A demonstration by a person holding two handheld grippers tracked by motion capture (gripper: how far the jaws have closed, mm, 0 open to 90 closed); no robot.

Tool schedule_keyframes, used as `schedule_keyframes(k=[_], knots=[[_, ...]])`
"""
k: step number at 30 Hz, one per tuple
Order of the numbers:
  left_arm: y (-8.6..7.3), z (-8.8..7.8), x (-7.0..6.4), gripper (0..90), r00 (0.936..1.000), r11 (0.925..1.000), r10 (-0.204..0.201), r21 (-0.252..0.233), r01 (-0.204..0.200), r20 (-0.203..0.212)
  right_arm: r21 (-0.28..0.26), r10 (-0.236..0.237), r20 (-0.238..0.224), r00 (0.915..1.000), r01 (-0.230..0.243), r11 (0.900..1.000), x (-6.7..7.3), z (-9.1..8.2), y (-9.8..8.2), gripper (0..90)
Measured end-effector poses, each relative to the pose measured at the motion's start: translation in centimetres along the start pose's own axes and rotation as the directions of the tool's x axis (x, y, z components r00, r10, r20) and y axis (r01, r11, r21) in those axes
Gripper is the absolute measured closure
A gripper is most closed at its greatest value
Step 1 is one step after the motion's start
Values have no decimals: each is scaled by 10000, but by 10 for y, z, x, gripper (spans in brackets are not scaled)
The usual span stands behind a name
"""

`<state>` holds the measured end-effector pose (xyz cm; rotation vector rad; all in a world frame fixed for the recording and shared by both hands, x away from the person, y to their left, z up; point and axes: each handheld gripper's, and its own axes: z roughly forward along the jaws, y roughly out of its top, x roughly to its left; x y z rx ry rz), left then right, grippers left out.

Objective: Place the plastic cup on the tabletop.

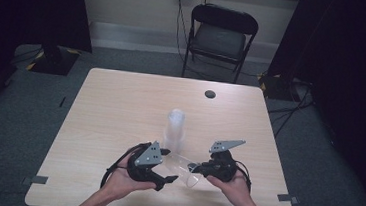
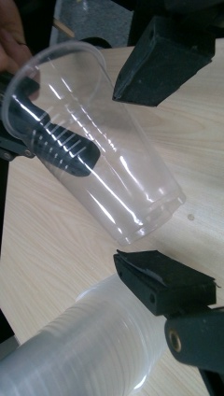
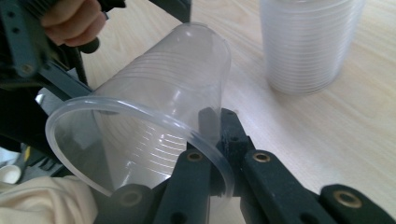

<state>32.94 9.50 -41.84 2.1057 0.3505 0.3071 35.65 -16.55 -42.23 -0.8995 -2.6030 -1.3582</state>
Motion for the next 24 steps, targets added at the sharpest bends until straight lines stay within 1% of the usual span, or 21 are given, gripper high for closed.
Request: schedule_keyframes(k=[2,3,4,5,6,7,8,9,10,11,12,13,14,16,17,19,20,21,22,23,24], knots=[[-2,2,-2,183,9997,9996,241,158,-242,47,104,69,-80,9999,-68,9999,0,1,1,900],[-4,3,-4,173,9980,9975,626,320,-622,-91,206,138,-214,9997,-134,9997,0,1,3,900],[-4,3,-4,169,9980,9975,626,320,-622,-91,206,138,-214,9997,-134,9997,0,1,3,900],[-5,5,-6,159,9964,9953,842,501,-835,-118,340,202,-359,9992,-190,9992,1,3,5,900],[-5,5,-6,157,9964,9953,842,501,-835,-118,340,202,-359,9992,-190,9992,1,3,5,900],[-5,5,-7,155,9955,9939,946,574,-940,-86,523,218,-402,9990,-197,9984,1,6,4,900],[-6,6,-7,155,9942,9920,1077,677,-1070,-71,523,218,-402,9990,-197,9984,1,6,4,900],[-7,9,-8,155,9913,9876,1314,855,-1317,91,717,230,-448,9987,-197,9972,2,9,4,900],[-7,9,-8,155,9913,9876,1314,855,-1317,91,779,193,-484,9986,-155,9968,2,10,4,900],[-8,11,-10,158,9874,9826,1573,975,-1580,148,849,239,-510,9984,-195,9962,2,10,4,900],[-8,11,-10,157,9874,9826,1573,975,-1580,148,894,295,-576,9979,-242,9957,3,10,4,900],[-8,14,-12,168,9837,9770,1790,1143,-1800,191,972,328,-640,9974,-265,9949,3,11,3,900],[-8,16,-13,162,9854,9795,1690,1075,-1703,217,1026,368,-649,9972,-300,9943,4,11,3,900],[-8,18,-14,157,9857,9795,1674,1105,-1687,213,1047,402,-665,9970,-331,9940,4,11,3,900],[-8,19,-15,160,9830,9755,1826,1217,-1835,191,1159,488,-644,9967,-411,9924,5,12,2,900],[-8,21,-17,165,9834,9749,1809,1289,-1816,171,1237,655,-702,9954,-565,9907,4,12,1,899],[-8,22,-17,165,9803,9710,1965,1354,-1971,183,1237,655,-702,9954,-565,9907,4,12,1,899],[-8,23,-18,173,9784,9685,2062,1404,-2059,124,1288,762,-736,9944,-663,9895,2,13,1,898],[-9,24,-18,173,9782,9687,2075,1375,-2068,91,1323,779,-714,9944,-680,9889,2,13,1,897],[-9,24,-18,183,9763,9649,2162,1511,-2150,87,1331,822,-732,9939,-720,9885,1,14,1,898],[-9,25,-18,183,9734,9640,2290,1393,-2264,-25,1331,822,-732,9939,-720,9885,1,14,1,898]])
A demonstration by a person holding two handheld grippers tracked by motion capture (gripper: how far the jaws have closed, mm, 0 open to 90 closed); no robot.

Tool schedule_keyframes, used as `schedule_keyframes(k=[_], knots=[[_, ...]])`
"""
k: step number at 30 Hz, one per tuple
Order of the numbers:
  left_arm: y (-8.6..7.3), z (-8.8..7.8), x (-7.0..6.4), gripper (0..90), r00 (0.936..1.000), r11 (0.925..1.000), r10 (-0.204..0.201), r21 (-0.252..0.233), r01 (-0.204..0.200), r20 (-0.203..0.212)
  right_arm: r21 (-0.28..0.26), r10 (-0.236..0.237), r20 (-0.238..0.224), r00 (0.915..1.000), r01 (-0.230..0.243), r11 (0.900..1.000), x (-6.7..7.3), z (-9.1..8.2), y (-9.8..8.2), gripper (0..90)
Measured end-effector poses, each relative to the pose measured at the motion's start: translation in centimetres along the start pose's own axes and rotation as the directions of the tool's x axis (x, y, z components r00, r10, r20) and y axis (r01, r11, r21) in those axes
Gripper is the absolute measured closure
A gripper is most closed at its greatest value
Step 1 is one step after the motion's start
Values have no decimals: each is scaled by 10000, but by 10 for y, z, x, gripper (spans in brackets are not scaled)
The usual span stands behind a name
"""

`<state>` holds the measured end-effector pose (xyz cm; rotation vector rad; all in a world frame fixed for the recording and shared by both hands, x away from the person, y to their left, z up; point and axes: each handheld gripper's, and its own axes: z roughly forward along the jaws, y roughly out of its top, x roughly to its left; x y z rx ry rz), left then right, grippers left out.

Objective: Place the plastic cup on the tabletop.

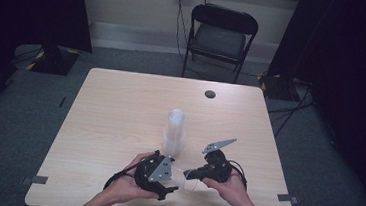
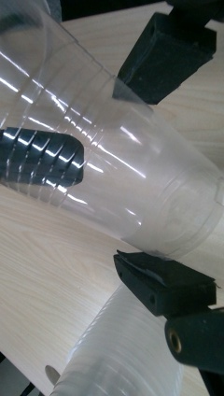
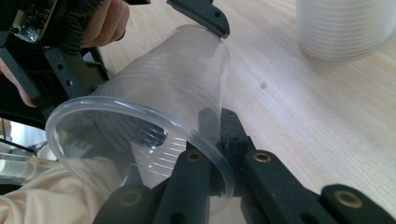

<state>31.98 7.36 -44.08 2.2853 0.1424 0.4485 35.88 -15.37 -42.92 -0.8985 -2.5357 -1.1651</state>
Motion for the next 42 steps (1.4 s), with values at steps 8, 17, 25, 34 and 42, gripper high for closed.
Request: schedule_keyframes(k=[8,17,25,34,42], knots=[[4,2,-6,210,9992,9988,391,-276,-393,-64,299,402,12,9992,-402,9987,0,3,4,898],[13,5,-15,206,9970,9967,771,-265,-771,-18,674,807,-56,9967,-801,9945,2,14,10,893],[16,6,-18,216,9964,9950,839,-527,-843,-93,709,1037,9,9946,-1035,9921,2,17,11,897],[16,8,-21,225,9966,9957,818,-446,-815,46,871,1127,44,9936,-1127,9898,4,24,12,897],[14,9,-20,283,9989,9950,441,-894,-451,-135,675,1343,85,9909,-1346,9886,1,23,12,864]])
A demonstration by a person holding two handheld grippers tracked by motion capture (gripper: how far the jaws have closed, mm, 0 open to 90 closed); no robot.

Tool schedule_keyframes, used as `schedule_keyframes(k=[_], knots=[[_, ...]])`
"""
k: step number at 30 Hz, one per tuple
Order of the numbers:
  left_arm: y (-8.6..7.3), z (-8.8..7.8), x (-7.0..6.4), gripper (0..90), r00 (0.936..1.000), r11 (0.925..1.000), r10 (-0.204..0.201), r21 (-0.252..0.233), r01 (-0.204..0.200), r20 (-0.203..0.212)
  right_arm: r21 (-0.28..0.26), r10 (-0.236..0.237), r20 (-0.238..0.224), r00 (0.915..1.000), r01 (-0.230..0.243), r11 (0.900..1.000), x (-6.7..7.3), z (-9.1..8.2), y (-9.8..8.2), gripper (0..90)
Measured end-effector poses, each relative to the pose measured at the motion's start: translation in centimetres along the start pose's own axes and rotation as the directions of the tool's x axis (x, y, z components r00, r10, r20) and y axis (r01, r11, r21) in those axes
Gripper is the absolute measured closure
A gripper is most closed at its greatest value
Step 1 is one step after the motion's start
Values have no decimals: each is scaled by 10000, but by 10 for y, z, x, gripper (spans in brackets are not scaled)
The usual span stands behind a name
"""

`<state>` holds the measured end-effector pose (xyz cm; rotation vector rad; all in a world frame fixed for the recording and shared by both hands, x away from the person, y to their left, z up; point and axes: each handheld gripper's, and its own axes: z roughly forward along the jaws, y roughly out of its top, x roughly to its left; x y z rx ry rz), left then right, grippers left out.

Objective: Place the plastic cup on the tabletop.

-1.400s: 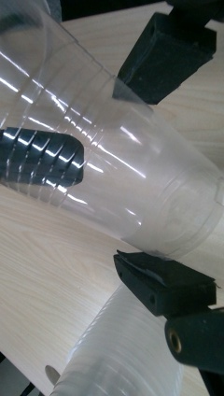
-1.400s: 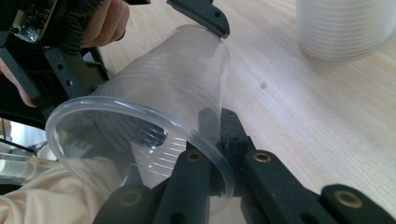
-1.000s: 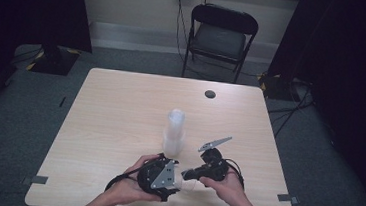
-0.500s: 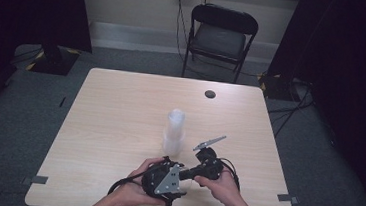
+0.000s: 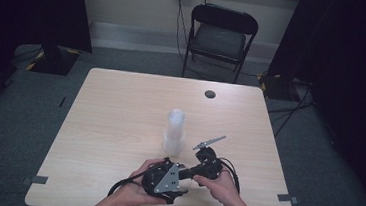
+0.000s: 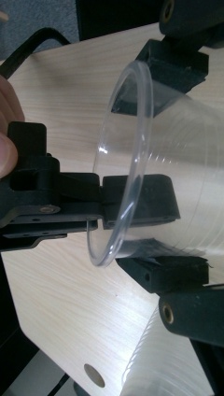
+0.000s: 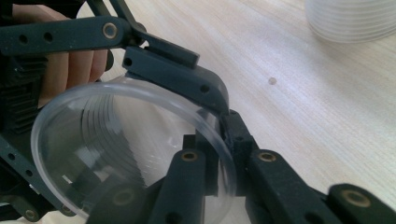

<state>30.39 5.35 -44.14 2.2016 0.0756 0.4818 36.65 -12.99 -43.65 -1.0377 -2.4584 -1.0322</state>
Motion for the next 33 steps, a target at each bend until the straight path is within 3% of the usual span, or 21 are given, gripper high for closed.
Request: schedule_keyframes(k=[3,6,10,13,15,19,25,29,31,33], knots=[[-1,-1,1,283,9997,9998,-102,-175,98,-238,-24,-47,20,10000,47,10000,0,-1,0,834],[-2,-2,2,283,9996,9998,-220,-41,220,-177,-137,-151,47,9999,152,9998,0,-1,0,797],[-4,-1,1,282,9984,9986,-472,-238,465,-310,-285,-150,79,9999,152,9995,-1,-4,0,771],[-5,-2,-1,283,9948,9946,-967,-419,953,-312,-319,-196,-2,9998,195,9993,-1,-6,-1,737],[-6,-2,0,284,9935,9930,-1091,-493,1073,-340,-352,-206,-33,9998,205,9992,-1,-7,-1,733],[-12,-4,4,288,9844,9838,-1710,-623,1684,-401,-562,-228,-22,9997,226,9982,-1,-12,-3,708],[-17,-7,12,291,9644,9616,-2628,-898,2593,-296,-893,-265,-62,9996,259,9957,-2,-17,-3,686],[-18,-7,14,291,9604,9570,-2769,-990,2725,-326,-1069,-253,16,9997,253,9939,-2,-19,-3,667],[-19,-8,15,291,9527,9485,-3023,-1087,2976,-297,-1281,-292,7,9996,291,9913,-2,-20,-2,659],[-20,-9,16,293,9529,9487,-3019,-1081,2972,-300,-1481,-362,-10,9993,357,9883,-1,-22,-3,654]])
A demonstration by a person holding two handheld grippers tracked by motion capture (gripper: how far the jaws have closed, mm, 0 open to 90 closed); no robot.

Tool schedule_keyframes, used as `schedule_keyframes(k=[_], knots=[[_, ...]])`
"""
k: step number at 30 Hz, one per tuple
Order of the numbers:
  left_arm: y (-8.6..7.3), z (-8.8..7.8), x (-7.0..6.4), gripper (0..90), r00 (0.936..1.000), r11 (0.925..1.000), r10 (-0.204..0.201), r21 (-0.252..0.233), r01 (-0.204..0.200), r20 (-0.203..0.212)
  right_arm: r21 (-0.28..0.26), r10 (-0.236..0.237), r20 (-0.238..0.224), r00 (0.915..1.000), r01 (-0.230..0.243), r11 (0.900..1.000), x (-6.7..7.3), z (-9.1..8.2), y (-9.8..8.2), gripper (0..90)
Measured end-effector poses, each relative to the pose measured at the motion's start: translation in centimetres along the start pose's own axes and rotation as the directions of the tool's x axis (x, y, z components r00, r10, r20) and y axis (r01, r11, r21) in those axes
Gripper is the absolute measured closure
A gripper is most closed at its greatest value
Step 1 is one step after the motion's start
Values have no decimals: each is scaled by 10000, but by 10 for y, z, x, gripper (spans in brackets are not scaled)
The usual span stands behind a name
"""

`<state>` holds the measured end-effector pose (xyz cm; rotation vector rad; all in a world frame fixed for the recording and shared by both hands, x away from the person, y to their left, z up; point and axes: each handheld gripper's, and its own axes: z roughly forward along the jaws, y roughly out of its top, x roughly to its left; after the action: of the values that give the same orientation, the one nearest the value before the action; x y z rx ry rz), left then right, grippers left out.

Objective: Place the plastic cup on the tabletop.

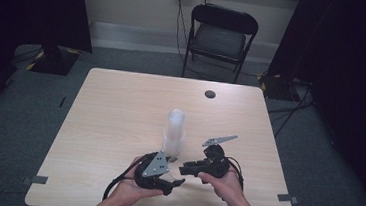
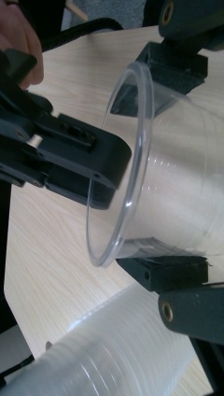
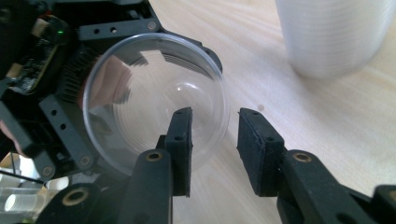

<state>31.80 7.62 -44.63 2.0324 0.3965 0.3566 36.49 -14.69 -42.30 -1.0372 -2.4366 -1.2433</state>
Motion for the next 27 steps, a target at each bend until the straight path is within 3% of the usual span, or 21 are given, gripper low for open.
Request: schedule_keyframes(k=[2,5,13,20,27], knots=[[-1,-2,4,293,9996,9996,-284,-33,284,-84,-216,-105,-66,9999,104,9997,1,-2,1,652],[-1,-4,6,293,9993,9996,-270,-67,268,-253,-487,-227,-55,9997,224,9986,2,-5,1,651],[-4,-10,14,294,9948,9958,-880,-291,866,-518,-1360,-556,-97,9984,538,9893,5,-14,3,669],[-5,-14,21,295,9892,9907,-1308,-457,1280,-655,-1838,-607,28,9982,601,9811,3,-22,3,657],[-9,-20,30,293,9810,9835,-1775,-503,1739,-784,-1983,-570,98,9983,578,9784,1,-24,3,651]])
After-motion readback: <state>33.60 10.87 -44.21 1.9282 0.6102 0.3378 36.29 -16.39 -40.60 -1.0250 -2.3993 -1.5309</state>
